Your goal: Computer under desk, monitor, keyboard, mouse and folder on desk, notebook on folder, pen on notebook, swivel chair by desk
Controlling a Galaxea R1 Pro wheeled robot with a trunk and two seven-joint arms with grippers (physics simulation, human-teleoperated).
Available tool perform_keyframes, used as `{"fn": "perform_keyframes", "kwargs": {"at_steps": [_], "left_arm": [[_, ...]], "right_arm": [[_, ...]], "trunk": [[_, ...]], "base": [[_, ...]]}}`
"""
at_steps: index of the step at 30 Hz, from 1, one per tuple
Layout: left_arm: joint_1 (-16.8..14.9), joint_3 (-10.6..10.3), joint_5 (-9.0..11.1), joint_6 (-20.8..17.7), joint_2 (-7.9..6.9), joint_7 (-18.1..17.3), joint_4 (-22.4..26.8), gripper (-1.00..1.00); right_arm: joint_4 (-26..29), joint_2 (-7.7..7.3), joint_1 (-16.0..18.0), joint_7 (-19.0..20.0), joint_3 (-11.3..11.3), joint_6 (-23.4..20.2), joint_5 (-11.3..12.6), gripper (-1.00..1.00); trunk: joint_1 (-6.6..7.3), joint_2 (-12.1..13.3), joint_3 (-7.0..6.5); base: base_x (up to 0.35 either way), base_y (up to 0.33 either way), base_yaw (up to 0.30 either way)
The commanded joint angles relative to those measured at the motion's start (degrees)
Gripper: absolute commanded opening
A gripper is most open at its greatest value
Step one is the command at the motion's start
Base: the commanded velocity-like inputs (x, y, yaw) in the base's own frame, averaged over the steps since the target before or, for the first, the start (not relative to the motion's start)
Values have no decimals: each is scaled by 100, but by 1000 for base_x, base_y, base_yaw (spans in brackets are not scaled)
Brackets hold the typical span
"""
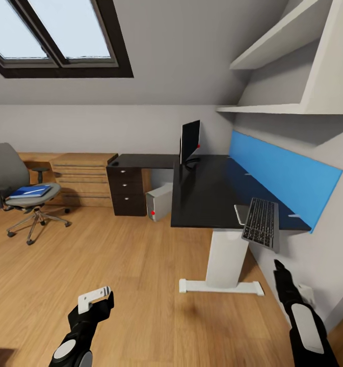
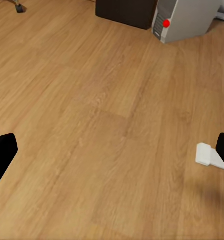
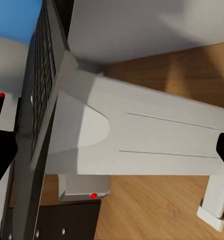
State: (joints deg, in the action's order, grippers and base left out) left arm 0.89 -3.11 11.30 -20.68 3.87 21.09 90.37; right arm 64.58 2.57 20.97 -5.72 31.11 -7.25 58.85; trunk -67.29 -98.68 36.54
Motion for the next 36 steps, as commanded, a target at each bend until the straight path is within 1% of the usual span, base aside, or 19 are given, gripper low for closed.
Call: {"fn": "perform_keyframes", "kwargs": {"at_steps": [1,6,8,13,14,17,27,36], "left_arm": [[-1,-10,57,-16,-3,44,8,100],[-1,-13,57,-21,-7,44,-9,100],[-1,-14,57,-22,-8,44,-35,100],[-1,-14,57,-28,-20,38,-100,100],[-1,-14,57,-29,-23,37,-109,100],[-1,-14,57,-31,-26,36,-124,100],[-1,-20,49,-24,-27,27,-158,100],[-1,-23,52,-30,-27,26,-166,100]], "right_arm": [[16,7,4,-24,-10,-18,42,100],[51,25,4,43,-207,19,57,100],[52,31,4,126,-234,17,68,100],[54,39,4,506,-269,8,219,100],[54,40,4,612,-273,7,294,100],[51,35,4,764,-281,-2,426,100],[32,33,4,822,-258,3,483,100],[10,26,4,821,-255,7,487,100]], "trunk": [[-1,-4,5],[-1,-4,5],[-1,-4,5],[-1,-4,5],[-1,-4,5],[-1,-4,5],[-1,-4,5],[-1,-4,5]], "base": [[0,0,0],[0,0,0],[0,0,0],[0,0,0],[0,0,0],[0,0,0],[5,0,0],[147,0,0]]}}
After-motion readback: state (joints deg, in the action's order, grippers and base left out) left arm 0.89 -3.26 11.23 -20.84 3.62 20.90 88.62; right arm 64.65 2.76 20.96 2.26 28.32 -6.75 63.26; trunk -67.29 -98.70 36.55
